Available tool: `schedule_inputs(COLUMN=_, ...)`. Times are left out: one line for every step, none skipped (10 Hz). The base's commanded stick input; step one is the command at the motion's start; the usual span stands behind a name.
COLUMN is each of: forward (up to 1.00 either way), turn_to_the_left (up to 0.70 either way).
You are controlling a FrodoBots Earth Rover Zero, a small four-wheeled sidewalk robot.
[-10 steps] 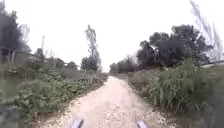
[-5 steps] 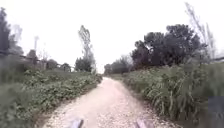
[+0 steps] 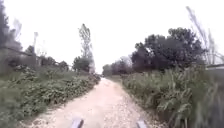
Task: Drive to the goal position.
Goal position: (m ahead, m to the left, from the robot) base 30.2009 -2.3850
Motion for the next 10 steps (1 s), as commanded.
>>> schedule_inputs(forward=0.7, turn_to_the_left=0.0)
schedule_inputs(forward=0.7, turn_to_the_left=0.0)
schedule_inputs(forward=0.7, turn_to_the_left=0.0)
schedule_inputs(forward=0.7, turn_to_the_left=0.0)
schedule_inputs(forward=0.7, turn_to_the_left=0.0)
schedule_inputs(forward=0.7, turn_to_the_left=0.0)
schedule_inputs(forward=0.7, turn_to_the_left=0.0)
schedule_inputs(forward=0.7, turn_to_the_left=0.0)
schedule_inputs(forward=0.7, turn_to_the_left=0.0)
schedule_inputs(forward=0.7, turn_to_the_left=0.0)
